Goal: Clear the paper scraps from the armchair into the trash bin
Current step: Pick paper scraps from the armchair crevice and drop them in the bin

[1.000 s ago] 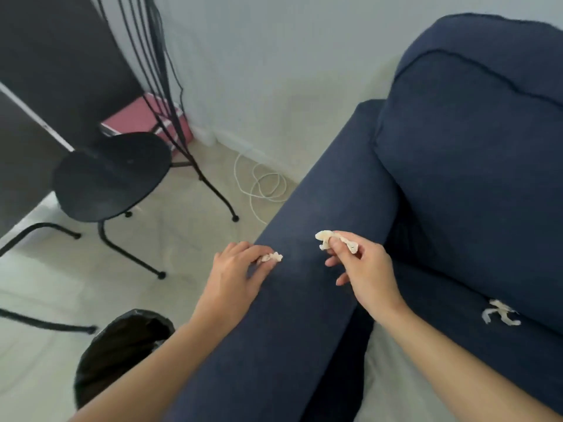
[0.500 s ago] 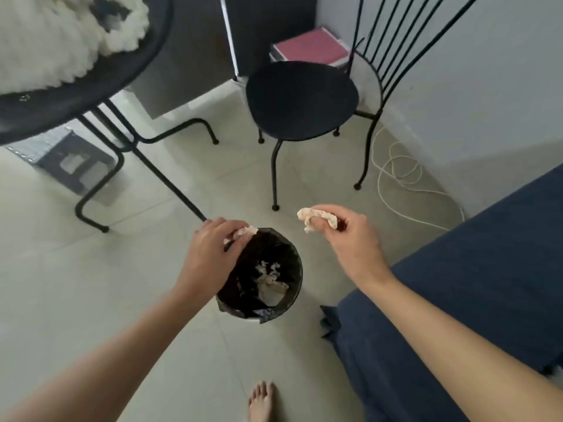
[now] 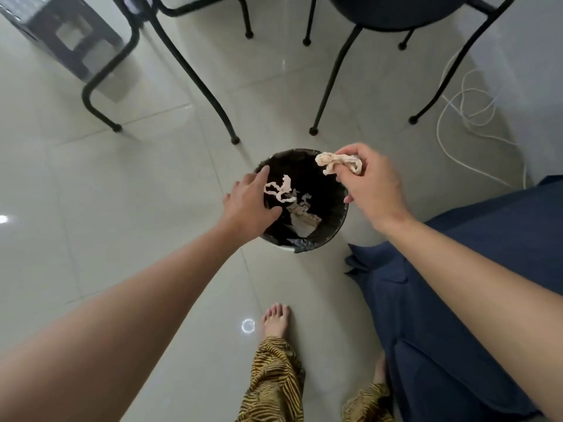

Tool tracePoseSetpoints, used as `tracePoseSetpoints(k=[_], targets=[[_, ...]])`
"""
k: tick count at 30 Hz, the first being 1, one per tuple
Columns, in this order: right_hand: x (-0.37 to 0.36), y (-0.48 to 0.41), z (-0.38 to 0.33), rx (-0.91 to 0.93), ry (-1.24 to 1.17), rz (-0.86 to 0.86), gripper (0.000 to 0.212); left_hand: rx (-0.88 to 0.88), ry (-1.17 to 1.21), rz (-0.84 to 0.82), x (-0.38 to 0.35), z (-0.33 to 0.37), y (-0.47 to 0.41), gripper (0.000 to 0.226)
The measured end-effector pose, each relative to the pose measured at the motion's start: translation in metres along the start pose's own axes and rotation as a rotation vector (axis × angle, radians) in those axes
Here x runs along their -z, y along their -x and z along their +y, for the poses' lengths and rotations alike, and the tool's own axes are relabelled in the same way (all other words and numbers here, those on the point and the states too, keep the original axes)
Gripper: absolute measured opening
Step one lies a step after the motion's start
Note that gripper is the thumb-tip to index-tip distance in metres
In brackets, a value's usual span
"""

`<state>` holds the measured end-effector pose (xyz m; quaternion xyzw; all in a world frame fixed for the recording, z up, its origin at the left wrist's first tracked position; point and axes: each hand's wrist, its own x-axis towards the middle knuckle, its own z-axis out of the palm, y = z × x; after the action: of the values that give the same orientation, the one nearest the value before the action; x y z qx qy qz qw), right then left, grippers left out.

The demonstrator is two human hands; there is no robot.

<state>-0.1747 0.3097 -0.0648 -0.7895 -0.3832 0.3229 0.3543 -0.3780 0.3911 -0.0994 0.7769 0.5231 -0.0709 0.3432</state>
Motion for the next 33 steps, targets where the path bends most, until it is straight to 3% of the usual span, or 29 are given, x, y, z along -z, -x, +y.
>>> tracePoseSetpoints(k=[2,8,13,21,33], targets=[[-0.005,0.0,0.003,0.003,0.023,0.0,0.009,0.015,-0.016,-0.004,-0.003,-0.004,-0.002,0.092],[-0.013,-0.004,0.008,-0.011,0.133,-0.005,0.017,-0.014,-0.009,0.03,0.012,-0.019,-0.004,0.099],[-0.014,-0.003,0.015,-0.085,0.23,-0.194,0.069,-0.047,-0.01,0.043,0.028,-0.023,-0.008,0.102],[0.023,0.004,0.013,-0.058,0.124,-0.08,0.106,-0.16,0.067,0.071,0.034,0.014,-0.001,0.107],[0.19,0.049,0.029,-0.042,0.083,0.213,0.112,-0.417,0.085,0.039,0.009,0.192,0.019,0.109]])
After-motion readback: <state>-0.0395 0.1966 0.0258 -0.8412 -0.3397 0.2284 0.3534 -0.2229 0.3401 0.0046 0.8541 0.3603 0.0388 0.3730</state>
